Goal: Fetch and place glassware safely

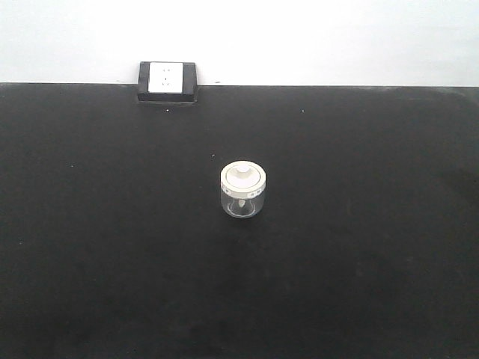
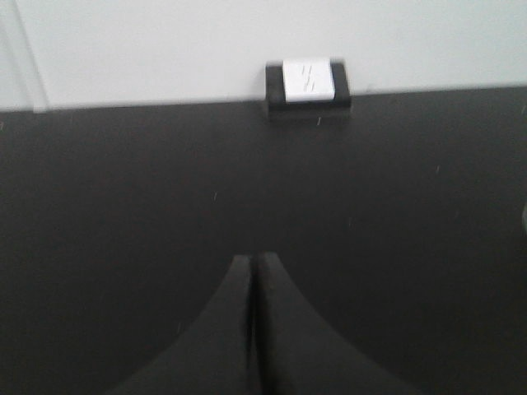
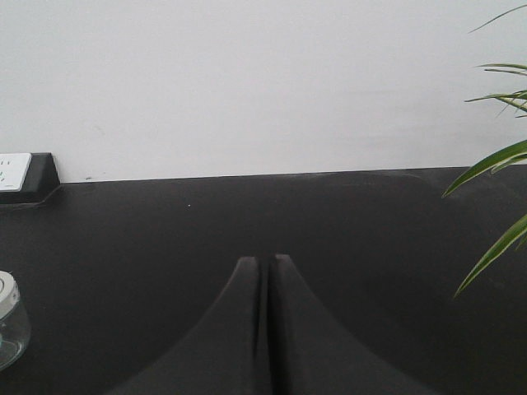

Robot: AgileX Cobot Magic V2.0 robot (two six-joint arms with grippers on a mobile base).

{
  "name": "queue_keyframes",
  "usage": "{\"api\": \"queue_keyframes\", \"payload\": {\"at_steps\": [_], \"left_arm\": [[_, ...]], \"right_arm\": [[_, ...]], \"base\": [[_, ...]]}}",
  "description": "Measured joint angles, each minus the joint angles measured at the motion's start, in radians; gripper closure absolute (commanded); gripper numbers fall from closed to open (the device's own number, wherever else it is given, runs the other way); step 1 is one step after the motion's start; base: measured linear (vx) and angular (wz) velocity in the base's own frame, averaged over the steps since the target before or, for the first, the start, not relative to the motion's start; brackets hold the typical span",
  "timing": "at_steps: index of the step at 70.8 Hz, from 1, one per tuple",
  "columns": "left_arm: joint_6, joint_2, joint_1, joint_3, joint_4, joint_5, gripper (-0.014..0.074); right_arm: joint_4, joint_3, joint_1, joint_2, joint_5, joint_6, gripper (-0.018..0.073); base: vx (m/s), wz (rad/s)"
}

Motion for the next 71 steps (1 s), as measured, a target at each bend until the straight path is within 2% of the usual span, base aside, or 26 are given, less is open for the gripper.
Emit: {"api": "queue_keyframes", "payload": {"at_steps": [4,13,30,43,71], "left_arm": [[0.000,-0.046,0.000,0.001,0.000,0.079,0.0603],[0.000,-0.154,0.000,0.040,0.000,0.153,0.0603],[0.000,-0.375,0.000,0.218,-0.001,0.159,0.0603],[0.000,-0.537,0.000,0.233,-0.002,0.185,0.0603],[0.000,-0.569,-0.003,0.233,-0.004,0.225,0.0603]], "right_arm": [[0.000,0.000,0.000,0.000,0.000,0.000,0.0563],[0.000,0.000,0.000,0.000,0.000,0.000,0.0563],[0.000,0.000,0.000,0.000,0.000,0.000,0.0563],[0.000,0.000,0.000,0.000,0.000,0.000,0.0563],[0.000,0.000,0.000,-0.002,0.000,0.000,0.0563]], "base": [[0.00,0.00],[0.00,0.00],[0.00,0.00],[0.00,0.00],[0.00,0.00]]}}
